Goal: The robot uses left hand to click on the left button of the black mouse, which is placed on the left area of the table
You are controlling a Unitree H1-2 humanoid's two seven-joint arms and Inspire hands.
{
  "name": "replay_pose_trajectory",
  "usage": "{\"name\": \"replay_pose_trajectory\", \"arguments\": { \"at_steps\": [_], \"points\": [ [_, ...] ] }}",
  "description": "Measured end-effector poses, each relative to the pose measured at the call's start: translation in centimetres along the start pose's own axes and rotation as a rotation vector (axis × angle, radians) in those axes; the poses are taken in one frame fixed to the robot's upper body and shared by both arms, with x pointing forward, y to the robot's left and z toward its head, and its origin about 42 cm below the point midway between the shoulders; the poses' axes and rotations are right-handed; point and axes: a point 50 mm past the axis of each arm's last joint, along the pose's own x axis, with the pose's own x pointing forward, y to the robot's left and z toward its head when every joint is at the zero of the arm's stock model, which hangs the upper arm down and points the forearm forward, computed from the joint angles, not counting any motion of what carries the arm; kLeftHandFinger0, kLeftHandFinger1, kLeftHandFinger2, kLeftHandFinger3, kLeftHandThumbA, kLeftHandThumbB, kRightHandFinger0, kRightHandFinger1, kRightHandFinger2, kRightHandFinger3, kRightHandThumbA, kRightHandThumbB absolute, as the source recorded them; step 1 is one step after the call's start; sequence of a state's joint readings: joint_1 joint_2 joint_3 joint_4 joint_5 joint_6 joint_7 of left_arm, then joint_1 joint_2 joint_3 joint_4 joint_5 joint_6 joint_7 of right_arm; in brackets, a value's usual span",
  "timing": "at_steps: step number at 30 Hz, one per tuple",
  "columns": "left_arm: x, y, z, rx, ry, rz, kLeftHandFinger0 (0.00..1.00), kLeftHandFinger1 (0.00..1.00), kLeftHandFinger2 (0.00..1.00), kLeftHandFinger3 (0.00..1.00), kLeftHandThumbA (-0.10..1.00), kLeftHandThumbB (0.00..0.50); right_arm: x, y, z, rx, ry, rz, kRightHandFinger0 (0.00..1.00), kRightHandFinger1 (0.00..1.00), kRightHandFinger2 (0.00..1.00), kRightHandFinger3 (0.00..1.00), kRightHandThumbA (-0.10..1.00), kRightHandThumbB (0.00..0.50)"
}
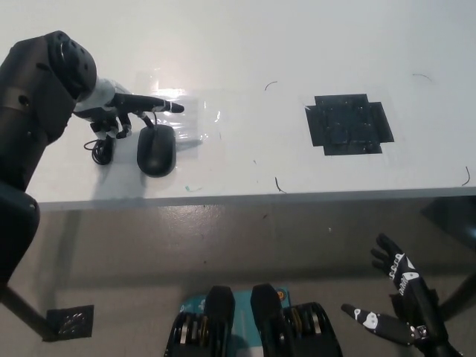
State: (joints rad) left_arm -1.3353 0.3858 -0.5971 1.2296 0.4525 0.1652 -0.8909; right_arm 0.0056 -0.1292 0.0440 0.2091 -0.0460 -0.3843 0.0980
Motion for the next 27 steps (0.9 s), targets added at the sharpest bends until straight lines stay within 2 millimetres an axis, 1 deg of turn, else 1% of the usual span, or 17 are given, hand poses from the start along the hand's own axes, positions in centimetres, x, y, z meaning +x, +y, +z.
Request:
{"name": "replay_pose_trajectory", "arguments": {
  "at_steps": [1, 2, 4, 7, 8, 10, 12, 15, 17, 18, 19, 20, 21, 23, 25, 26, 27],
  "points": [
    [0.03, -0.04, 0.03, 0.007, 0.001, 0.001, 0.00, 0.00, 0.16, 1.00, 1.00, 0.250, 0.01, 0.00, 0.01, 0.000, 0.000, 0.000, 0.87, 0.92, 1.00, 1.00, 1.00, 0.140],
    [0.05, -0.05, 0.05, 0.009, 0.001, 0.001, 0.00, 0.02, 0.20, 1.00, 1.00, 0.261, 0.02, 0.00, 0.01, 0.000, 0.000, 0.000, 0.87, 0.92, 1.00, 1.00, 1.00, 0.137],
    [0.16, -0.17, 0.16, 0.022, 0.002, 0.000, 0.00, 0.00, 0.15, 1.00, 1.00, 0.250, 0.07, 0.00, 0.03, 0.000, -0.002, 0.001, 0.86, 0.91, 1.00, 1.00, 1.00, 0.140],
    [0.34, -0.37, 0.31, 0.034, -0.001, -0.004, 0.00, 0.00, 0.24, 1.00, 1.00, 0.246, 0.18, -0.01, 0.09, -0.001, -0.004, 0.002, 0.86, 0.91, 1.00, 1.00, 1.00, 0.148],
    [0.36, -0.39, 0.33, 0.036, -0.001, -0.005, 0.00, 0.04, 0.34, 1.00, 1.00, 0.244, 0.24, -0.02, 0.12, -0.001, -0.006, 0.002, 0.87, 0.91, 1.00, 1.00, 1.00, 0.149],
    [0.38, -0.40, 0.35, 0.043, 0.000, -0.004, 0.00, 0.03, 0.33, 1.00, 1.00, 0.252, 0.43, -0.03, 0.21, -0.002, -0.010, 0.002, 0.87, 0.91, 1.00, 1.00, 1.00, 0.145],
    [0.39, -0.41, 0.36, 0.052, 0.000, -0.002, 0.00, 0.05, 0.35, 1.00, 1.00, 0.249, 0.49, -0.04, 0.27, -0.002, -0.012, 0.002, 0.87, 0.91, 1.00, 1.00, 1.00, 0.145],
    [0.45, -0.45, 0.35, 0.065, 0.000, 0.001, 0.00, 0.00, 0.21, 1.00, 1.00, 0.251, 0.54, -0.05, 0.36, -0.002, -0.015, 0.003, 0.87, 0.91, 1.00, 1.00, 1.00, 0.152],
    [0.51, -0.49, 0.36, 0.073, 0.000, 0.003, 0.00, 0.00, 0.18, 1.00, 1.00, 0.249, 0.59, -0.05, 0.38, -0.003, -0.016, 0.003, 0.87, 0.91, 1.00, 1.00, 1.00, 0.156],
    [0.54, -0.52, 0.37, 0.075, -0.001, 0.003, 0.00, 0.00, 0.11, 0.88, 1.00, 0.261, 0.61, -0.06, 0.39, -0.003, -0.017, 0.003, 0.87, 0.91, 1.00, 1.00, 1.00, 0.164],
    [0.58, -0.54, 0.40, 0.079, -0.002, 0.004, 0.00, 0.00, 0.12, 0.98, 1.00, 0.260, 0.62, -0.06, 0.40, -0.003, -0.017, 0.003, 0.86, 0.90, 1.00, 1.00, 1.00, 0.164],
    [0.60, -0.56, 0.40, 0.081, -0.002, 0.005, 0.00, 0.00, 0.05, 1.00, 1.00, 0.242, 0.62, -0.06, 0.39, -0.003, -0.017, 0.003, 0.86, 0.90, 1.00, 1.00, 1.00, 0.158],
    [0.60, -0.53, 0.39, 0.083, -0.002, 0.008, 0.00, 0.00, 0.04, 1.00, 1.00, 0.240, 0.61, -0.05, 0.39, -0.003, -0.016, 0.003, 0.86, 0.90, 1.00, 1.00, 1.00, 0.158],
    [0.58, -0.51, 0.40, 0.081, -0.004, 0.012, 0.00, 0.00, 0.08, 1.00, 1.00, 0.247, 0.59, -0.05, 0.38, -0.003, -0.016, 0.003, 0.86, 0.90, 1.00, 1.00, 1.00, 0.154],
    [0.51, -0.43, 0.37, 0.070, -0.012, 0.012, 0.00, 0.01, 0.18, 1.00, 1.00, 0.260, 0.58, -0.05, 0.38, -0.003, -0.016, 0.003, 0.86, 0.91, 1.00, 1.00, 1.00, 0.147],
    [0.42, -0.36, 0.33, 0.059, -0.020, 0.012, 0.00, 0.00, 0.21, 1.00, 1.00, 0.301, 0.59, -0.05, 0.38, -0.003, -0.016, 0.003, 0.86, 0.91, 1.00, 1.00, 1.00, 0.145],
    [0.32, -0.27, 0.32, 0.045, -0.029, 0.011, 0.00, 0.00, 0.24, 1.00, 1.00, 0.311, 0.59, -0.05, 0.38, -0.003, -0.016, 0.003, 0.86, 0.91, 1.00, 1.00, 1.00, 0.145]
  ]
}}
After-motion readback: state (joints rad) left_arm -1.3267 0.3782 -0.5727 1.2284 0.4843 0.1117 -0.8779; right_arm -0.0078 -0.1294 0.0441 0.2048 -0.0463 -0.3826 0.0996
